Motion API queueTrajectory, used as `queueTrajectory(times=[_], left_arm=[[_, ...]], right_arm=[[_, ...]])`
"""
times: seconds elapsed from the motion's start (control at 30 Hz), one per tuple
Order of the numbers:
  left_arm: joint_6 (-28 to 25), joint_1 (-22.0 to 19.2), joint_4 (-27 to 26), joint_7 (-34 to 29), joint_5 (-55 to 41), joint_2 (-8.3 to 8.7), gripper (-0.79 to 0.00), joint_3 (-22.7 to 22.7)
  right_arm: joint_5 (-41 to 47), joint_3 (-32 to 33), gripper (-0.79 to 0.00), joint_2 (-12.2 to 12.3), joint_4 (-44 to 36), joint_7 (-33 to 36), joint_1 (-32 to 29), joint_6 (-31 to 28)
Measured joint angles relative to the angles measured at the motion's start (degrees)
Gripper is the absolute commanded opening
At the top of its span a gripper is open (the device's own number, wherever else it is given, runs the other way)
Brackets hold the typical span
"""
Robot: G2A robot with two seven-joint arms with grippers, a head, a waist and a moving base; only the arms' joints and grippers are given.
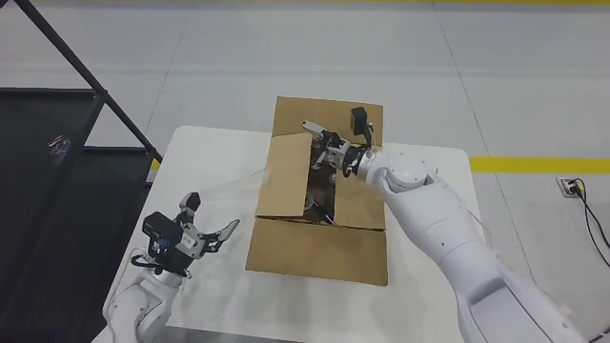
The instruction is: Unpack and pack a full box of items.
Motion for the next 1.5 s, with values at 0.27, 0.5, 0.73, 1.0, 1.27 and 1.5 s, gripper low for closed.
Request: queueTrajectory(times=[0.27,0.5,0.73,1.0,1.27,1.5], left_arm=[[-1.38,0.46,-2.48,-0.66,2.51,0.23,0.000,1.05],[1.09,-0.42,-3.05,-2.34,0.64,-0.14,0.000,2.66],[4.35,-3.09,-1.72,-6.76,-2.28,-0.77,0.000,4.93],[8.83,-5.69,-0.88,-8.24,-5.57,-1.61,0.000,7.23],[8.51,-5.07,1.84,-6.60,-7.39,-1.31,0.000,4.16],[6.56,-3.16,4.39,-4.66,-9.22,-0.66,0.000,-0.44]], right_arm=[[3.16,1.43,0.000,-1.57,-5.21,-3.30,-0.84,0.23],[0.96,-0.10,0.000,-4.08,-9.41,-14.39,-2.43,-2.65],[1.35,-0.45,0.000,-6.25,-8.96,-18.43,-2.78,-4.86],[1.68,-0.13,0.000,-7.81,-6.75,-15.03,-2.41,-5.40],[1.41,1.06,0.000,-8.63,-4.45,-13.47,-1.90,-7.06],[0.55,2.06,0.000,-9.21,-2.64,-13.13,-1.20,-6.93]])
